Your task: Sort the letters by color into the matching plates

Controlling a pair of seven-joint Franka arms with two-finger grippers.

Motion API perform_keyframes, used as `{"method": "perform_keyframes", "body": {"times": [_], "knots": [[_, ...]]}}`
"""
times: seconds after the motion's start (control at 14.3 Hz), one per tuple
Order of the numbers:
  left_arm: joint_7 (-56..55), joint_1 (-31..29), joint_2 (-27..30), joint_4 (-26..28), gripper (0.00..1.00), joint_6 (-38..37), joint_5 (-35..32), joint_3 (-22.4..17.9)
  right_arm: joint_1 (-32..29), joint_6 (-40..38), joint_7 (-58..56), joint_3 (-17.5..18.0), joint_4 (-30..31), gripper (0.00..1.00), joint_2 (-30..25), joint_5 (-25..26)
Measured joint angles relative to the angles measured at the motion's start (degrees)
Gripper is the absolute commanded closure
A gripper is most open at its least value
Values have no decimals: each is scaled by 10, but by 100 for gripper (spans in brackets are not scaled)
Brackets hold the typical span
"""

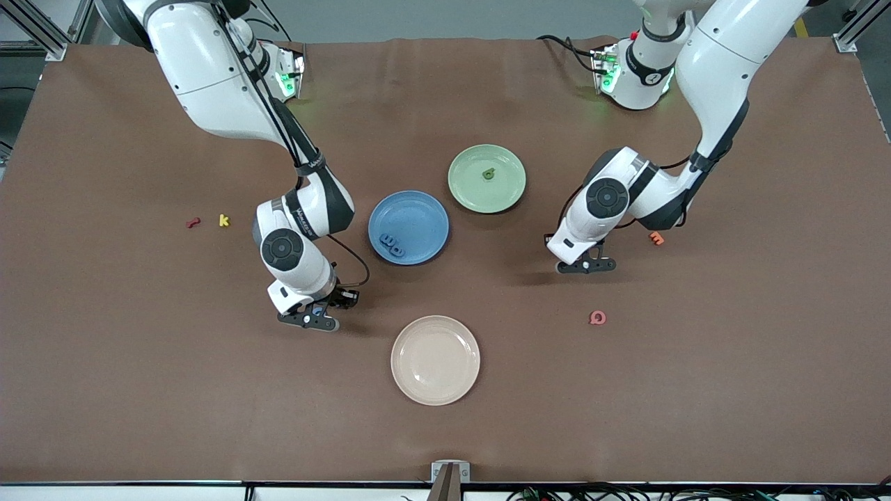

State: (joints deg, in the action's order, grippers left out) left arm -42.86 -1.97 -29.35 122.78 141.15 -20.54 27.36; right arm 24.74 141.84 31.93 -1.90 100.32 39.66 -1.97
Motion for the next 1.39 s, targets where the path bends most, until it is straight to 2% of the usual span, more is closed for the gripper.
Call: {"method": "perform_keyframes", "body": {"times": [0.07, 0.14, 0.42, 0.63, 0.91, 0.98, 1.05, 1.12, 1.39], "knots": [[0, -3, 0, 0, 72, 1, 0, 0, 0, 0, 0, 0, -1, 98, 0, 0], [0, -5, 1, -1, 72, 2, 0, 0, 0, -1, 0, 0, -1, 100, 0, 0], [-22, -5, 24, -2, 74, -6, 0, 13, 0, -30, 3, 1, -7, 100, 0, -1], [-63, -5, 52, -2, 74, -45, 2, 50, 2, -90, 17, 4, -24, 100, -14, -1], [-133, -4, 74, -1, 74, -78, 21, 116, 3, -110, 23, 6, -25, 97, -31, -1], [-156, -4, 75, 0, 74, -85, 22, 134, 3, -110, 23, 6, -25, 78, -31, -1], [-181, -2, 75, 2, 74, -88, 23, 150, 3, -110, 23, 6, -25, 31, -31, -1], [-201, 1, 75, 6, 74, -90, 23, 162, 2, -109, 21, 5, -25, 1, -31, 0], [-239, 10, 64, 31, 74, -91, 24, 197, -25, -103, -30, -1, -38, 0, -31, 0]]}}
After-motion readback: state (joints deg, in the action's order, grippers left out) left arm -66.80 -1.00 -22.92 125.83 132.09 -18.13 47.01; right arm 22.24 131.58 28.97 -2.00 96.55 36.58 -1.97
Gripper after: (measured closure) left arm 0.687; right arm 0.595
